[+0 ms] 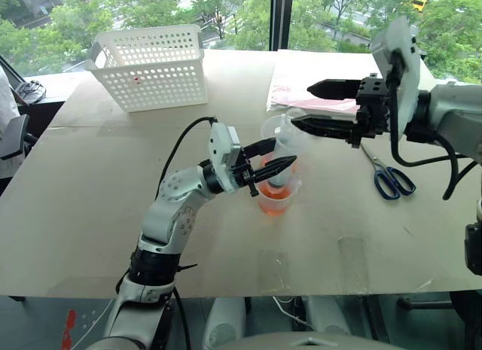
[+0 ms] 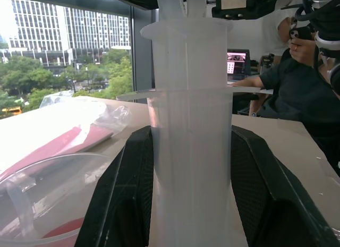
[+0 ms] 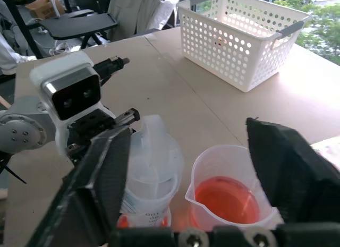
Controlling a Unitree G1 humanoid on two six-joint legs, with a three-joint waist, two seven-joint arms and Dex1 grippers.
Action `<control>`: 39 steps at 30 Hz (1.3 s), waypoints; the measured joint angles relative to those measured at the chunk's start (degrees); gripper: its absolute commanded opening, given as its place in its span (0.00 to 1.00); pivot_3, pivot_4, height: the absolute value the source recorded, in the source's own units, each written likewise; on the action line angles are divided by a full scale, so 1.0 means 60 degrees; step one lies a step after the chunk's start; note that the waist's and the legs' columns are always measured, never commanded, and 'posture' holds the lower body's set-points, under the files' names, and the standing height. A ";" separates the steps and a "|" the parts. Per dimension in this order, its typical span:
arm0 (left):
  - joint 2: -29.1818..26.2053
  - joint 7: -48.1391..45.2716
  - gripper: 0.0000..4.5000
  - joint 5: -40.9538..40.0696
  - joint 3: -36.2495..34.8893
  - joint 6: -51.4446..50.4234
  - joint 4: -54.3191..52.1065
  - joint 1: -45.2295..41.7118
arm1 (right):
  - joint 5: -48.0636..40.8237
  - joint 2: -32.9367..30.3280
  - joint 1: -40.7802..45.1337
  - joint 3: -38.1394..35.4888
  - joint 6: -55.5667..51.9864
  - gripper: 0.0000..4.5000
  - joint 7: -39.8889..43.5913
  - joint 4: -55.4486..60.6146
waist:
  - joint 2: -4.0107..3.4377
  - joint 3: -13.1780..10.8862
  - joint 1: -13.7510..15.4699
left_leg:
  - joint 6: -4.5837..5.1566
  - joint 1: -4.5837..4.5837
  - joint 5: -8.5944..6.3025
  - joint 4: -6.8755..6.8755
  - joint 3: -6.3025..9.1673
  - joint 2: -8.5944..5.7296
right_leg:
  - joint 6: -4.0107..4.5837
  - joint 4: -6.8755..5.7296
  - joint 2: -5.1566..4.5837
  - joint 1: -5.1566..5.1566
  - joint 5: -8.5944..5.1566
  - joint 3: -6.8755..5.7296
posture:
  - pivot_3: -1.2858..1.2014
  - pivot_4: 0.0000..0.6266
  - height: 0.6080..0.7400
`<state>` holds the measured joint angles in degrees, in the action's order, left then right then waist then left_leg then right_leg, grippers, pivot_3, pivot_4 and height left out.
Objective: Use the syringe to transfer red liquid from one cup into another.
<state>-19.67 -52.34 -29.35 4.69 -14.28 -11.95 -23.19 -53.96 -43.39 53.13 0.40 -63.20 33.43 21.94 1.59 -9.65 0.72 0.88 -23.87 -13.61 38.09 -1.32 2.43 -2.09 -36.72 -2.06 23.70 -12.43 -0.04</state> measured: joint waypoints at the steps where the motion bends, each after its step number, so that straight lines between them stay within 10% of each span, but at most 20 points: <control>1: 0.0000 0.0016 0.33 0.0002 -0.0001 -0.0003 0.0000 0.0000 | 0.0000 0.0007 0.0001 0.0012 -0.0001 0.43 0.0006 0.0001 | 0.0000 0.0000 -0.0002 | 0.0000 0.0001 0.0000 0.0000 0.0001 0.0000 | 0.0000 0.0000 0.0000 0.0000 0.0000 0.0000 | 0.52 0.24 1.00; 3: -0.0001 0.0071 0.33 0.0005 -0.0006 -0.0041 0.0003 0.0000 | 0.0022 0.0043 0.0054 0.0102 -0.0012 0.24 0.0094 0.0004 | 0.0000 0.0000 -0.0005 | 0.0000 0.0001 0.0000 -0.0001 0.0003 0.0001 | 0.0000 -0.0001 0.0002 0.0001 0.0000 -0.0003 | 0.52 0.24 1.00; 10: -0.0002 0.0167 0.33 0.0007 -0.0001 -0.0088 0.0005 -0.0001 | 0.0311 0.0038 0.0126 0.0191 -0.0011 0.24 0.0411 0.0013 | -0.0001 -0.0001 0.0002 | 0.0000 0.0001 0.0000 -0.0001 0.0002 0.0002 | 0.0000 -0.0001 0.0003 0.0001 0.0000 -0.0004 | 0.52 0.24 1.00; 13: 0.0005 0.0256 0.33 0.0003 -0.0004 -0.0138 0.0005 -0.0002 | 0.0418 0.0115 0.0165 0.0261 0.0008 0.00 0.0460 0.0028 | -0.0001 -0.0001 -0.0004 | 0.0000 0.0001 0.0000 -0.0002 0.0004 0.0003 | 0.0000 -0.0001 0.0003 0.0001 0.0000 -0.0005 | 0.52 0.24 1.00; 39: 0.0170 0.0400 0.33 -0.0009 0.0080 -0.0837 -0.0162 0.0001 | 0.2348 -0.0004 -0.0662 0.1071 0.1308 0.00 0.1737 0.0882 | -0.0001 -0.0001 0.0001 | 0.0000 0.0002 0.0000 -0.0001 0.0004 0.0002 | -0.0001 -0.0001 0.0002 0.0001 -0.0001 -0.0006 | 0.52 0.24 1.00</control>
<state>-18.65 -49.94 -29.40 5.16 -19.30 -12.92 -23.19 -39.87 -43.42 49.16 6.83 -55.35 43.86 27.23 1.58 -9.65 0.73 0.88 -23.86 -13.61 38.08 -1.29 2.44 -2.09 -36.72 -2.04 23.71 -12.44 -0.08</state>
